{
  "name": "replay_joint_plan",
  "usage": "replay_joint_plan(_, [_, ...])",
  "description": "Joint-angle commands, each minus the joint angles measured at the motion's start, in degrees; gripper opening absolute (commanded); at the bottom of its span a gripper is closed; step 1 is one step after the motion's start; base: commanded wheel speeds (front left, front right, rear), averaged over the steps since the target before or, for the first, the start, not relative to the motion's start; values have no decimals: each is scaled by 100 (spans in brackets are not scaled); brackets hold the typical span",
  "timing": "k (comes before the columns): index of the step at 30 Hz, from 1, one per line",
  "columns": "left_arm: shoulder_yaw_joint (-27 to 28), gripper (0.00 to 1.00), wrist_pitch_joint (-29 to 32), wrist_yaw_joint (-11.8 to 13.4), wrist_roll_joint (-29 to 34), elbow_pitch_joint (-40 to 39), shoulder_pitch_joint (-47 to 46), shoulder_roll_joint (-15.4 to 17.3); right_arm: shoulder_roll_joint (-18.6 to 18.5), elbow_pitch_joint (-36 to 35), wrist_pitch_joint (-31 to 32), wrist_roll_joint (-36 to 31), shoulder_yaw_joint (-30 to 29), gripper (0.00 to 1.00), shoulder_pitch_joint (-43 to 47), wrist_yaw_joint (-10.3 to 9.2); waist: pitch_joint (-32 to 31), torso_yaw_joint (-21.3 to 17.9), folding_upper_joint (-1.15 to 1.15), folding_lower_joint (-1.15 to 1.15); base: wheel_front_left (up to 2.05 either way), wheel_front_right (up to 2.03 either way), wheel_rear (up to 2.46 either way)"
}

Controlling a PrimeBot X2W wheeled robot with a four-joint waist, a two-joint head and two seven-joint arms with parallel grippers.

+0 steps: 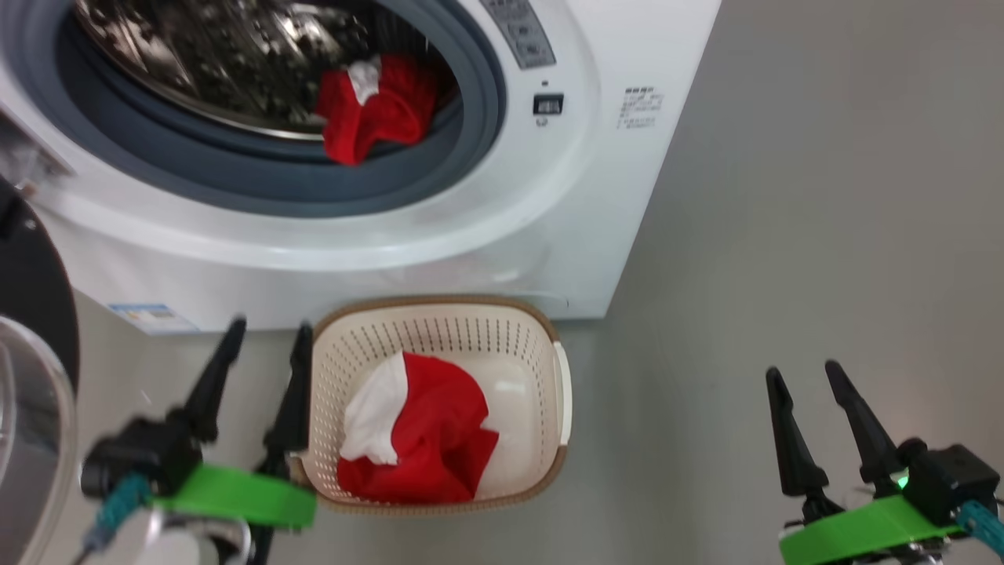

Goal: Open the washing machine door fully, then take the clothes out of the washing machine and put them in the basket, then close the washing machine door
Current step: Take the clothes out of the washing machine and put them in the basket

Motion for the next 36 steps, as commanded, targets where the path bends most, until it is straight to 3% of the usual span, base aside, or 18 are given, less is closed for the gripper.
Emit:
replay_joint_plan(1, [124,100,-29,-32,-75,-10,-425,188,-74,-152,-37,43,181,100,-247,28,491,-74,0,0,0,0,0])
replay_joint_plan(10, [-228,100,-29,-32,-372,825,-2086,597,-73,-130,-37,155,342,100,-802,28,1367,-245,0,0,0,0,0])
replay_joint_plan(20, [-690,100,-29,-32,-706,1798,-3596,832,-73,24,-37,156,447,100,-1169,28,2030,-223,0,0,0,0,0])
replay_joint_plan(36, [-1036,100,-29,-32,-945,2812,-4991,1058,-73,146,-37,192,567,100,-1433,28,2626,-333,0,0,0,0,0])
